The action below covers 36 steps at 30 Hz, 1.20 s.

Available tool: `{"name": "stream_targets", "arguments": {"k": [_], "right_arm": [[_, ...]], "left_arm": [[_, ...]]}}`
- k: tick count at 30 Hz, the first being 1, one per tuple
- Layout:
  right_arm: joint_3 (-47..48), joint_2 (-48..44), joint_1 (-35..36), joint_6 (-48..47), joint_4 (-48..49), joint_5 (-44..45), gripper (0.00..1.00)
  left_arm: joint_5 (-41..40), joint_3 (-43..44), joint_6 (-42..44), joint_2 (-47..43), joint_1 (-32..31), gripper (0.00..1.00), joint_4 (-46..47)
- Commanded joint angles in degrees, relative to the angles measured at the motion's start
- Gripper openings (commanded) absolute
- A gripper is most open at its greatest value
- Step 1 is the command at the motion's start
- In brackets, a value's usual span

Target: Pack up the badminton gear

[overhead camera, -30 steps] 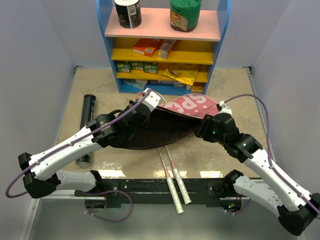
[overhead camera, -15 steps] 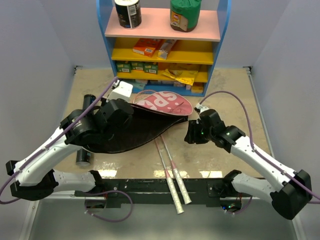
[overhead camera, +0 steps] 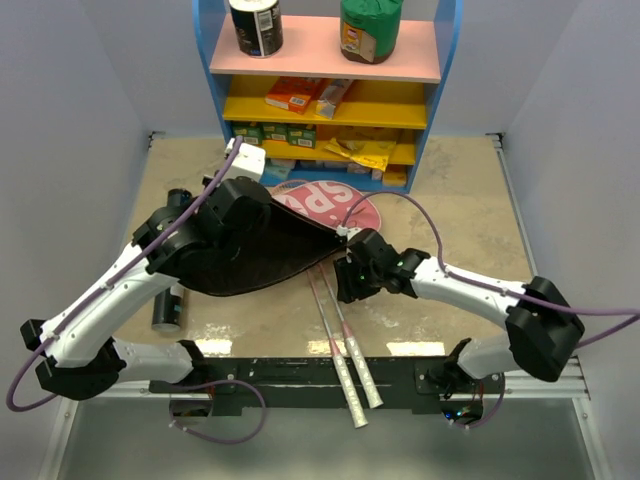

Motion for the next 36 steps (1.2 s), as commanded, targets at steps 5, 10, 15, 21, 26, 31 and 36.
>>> {"name": "stream_targets", "arguments": {"k": [5,10,15,21,26,31,36], "right_arm": [[1.74,6.0,0.86,-1.12,8.18,2.12,0.47],[2.35,8.81,2.0,-0.16,10.12,2.47,0.46],[3.31,10.84,2.35,0.55,11.62,3.35,0.46],[6.56,15.05,2.61,1.07,11.97,4.14,0.44],[8.24,18.39,2.7,1.43,11.53,5.46,0.34],[8.68,21.29,2.53,2.39,10.92,6.34,0.0],[6.75,17.44,2.88,5.37,8.81,8.18,0.0]], "left_arm": [[0.65,-2.58,7.97,-2.91,4.41,0.0,10.63],[2.41,-4.61,9.64,-3.7,5.73,0.0,13.71],[3.38,-6.63,10.78,-4.23,6.25,0.0,15.73],[5.05,-8.48,12.45,-5.19,8.1,0.0,18.09],[8.03,-11.46,14.39,-6.78,10.82,0.0,20.91],[10.41,-14.01,16.85,-8.36,12.84,0.0,23.46],[12.78,-15.51,17.29,-9.24,13.73,0.0,25.31]]}}
